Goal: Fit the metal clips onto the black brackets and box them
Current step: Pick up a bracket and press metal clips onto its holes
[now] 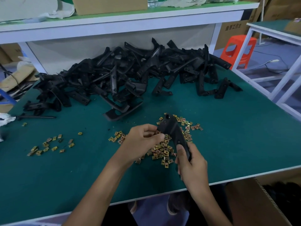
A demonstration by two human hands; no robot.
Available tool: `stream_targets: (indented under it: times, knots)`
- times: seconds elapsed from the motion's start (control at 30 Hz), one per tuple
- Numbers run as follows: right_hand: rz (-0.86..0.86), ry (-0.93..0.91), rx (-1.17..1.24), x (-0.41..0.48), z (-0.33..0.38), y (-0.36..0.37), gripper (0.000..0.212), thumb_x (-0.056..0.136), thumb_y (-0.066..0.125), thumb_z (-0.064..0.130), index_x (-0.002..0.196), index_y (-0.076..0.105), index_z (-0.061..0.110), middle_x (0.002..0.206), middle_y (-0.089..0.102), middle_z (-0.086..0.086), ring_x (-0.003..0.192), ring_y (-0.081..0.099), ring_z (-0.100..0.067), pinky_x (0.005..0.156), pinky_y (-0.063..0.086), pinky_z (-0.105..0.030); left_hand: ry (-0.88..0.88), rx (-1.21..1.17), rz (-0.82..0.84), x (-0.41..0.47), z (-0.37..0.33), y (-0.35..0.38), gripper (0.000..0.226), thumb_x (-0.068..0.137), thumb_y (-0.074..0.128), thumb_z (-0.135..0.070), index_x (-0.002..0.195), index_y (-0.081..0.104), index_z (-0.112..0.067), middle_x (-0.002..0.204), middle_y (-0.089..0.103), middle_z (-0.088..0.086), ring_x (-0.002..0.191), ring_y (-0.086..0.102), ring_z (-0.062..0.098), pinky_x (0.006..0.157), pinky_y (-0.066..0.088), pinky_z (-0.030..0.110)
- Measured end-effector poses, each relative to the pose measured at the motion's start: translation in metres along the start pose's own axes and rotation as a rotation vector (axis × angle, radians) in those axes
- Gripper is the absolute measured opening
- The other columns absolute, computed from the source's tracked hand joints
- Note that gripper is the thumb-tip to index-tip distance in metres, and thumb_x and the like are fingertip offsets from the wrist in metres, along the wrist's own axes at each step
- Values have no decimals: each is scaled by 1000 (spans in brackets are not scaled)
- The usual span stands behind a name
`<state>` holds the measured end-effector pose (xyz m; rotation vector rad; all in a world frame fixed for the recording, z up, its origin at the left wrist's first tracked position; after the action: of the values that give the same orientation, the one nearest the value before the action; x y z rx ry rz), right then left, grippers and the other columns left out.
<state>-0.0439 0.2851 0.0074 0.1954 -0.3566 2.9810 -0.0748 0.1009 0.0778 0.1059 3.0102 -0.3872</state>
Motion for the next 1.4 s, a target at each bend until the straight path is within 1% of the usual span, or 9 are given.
stream_targets:
  times: [0.1,0.2,0.4,0.6,0.8,0.9,1.03,1.2,1.4]
  knots:
    - [-51,24,65,0,3,-2,13,103,53,41,94,61,35,64,63,-1,40,52,-13,38,42,-28,90,112,-92,0,5,0,19,86,72,-48,103,70,-38,97,74,-20,90,69,-2,77,54,16]
    - [-97,67,186,-1,6,-6,14,104,52,38,93,61,35,65,62,-4,43,51,-15,37,40,-29,163,316,-255,1,13,-6,10,96,61,-43,92,68,-36,85,70,-21,81,64,-2,66,47,11]
    - [-85,103,274,2,7,-5,16,105,52,35,97,61,26,67,61,-4,45,50,-17,38,39,-28,141,766,-56,-7,42,-10,7,89,72,-31,91,70,-25,92,65,-8,93,58,13,88,48,36]
    - [-72,99,279,1,8,-6,14,103,52,40,102,63,30,67,61,-3,46,51,-16,38,39,-27,223,899,-125,-8,48,-10,10,95,67,-32,100,71,-24,92,56,-11,96,54,17,93,42,35]
    - [-65,108,255,0,10,-5,12,103,53,39,103,63,34,67,61,-2,46,51,-16,38,40,-29,123,593,-225,-6,40,-16,8,96,65,-28,92,71,-32,89,69,-22,86,59,-8,74,36,4]
    - [-56,106,238,0,10,-5,13,103,53,38,105,63,31,67,61,-1,46,51,-15,38,41,-28,19,280,-274,-4,35,-19,11,91,70,-27,85,74,-35,85,74,-21,85,66,-6,76,47,15]
    - [-42,115,239,-1,10,-5,13,103,53,39,105,64,32,66,60,0,47,51,-14,39,41,-29,-9,-1,-270,-5,28,-24,15,94,67,-23,96,77,-34,89,76,-11,79,67,1,77,49,20]
    - [-39,109,225,-1,11,-5,14,102,53,40,106,63,31,66,61,-2,46,51,-15,39,41,-29,-5,-147,-226,-3,25,-27,25,102,56,-11,103,75,-28,82,72,-6,75,61,5,71,53,20]
    - [-42,100,218,0,12,-5,16,102,53,39,108,63,29,66,61,-2,46,51,-15,38,41,-30,6,-164,-188,-2,24,-31,16,102,56,-8,107,69,-15,96,77,4,86,69,13,77,55,27]
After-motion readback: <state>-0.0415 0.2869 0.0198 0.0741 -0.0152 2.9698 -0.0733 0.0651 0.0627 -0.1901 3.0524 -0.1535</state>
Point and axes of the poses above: each hand's wrist, its own x-axis towards the middle knuckle, its own y-axis out of the palm, z = x × y, the point moved 1 cm from there along x, towards the middle knuckle
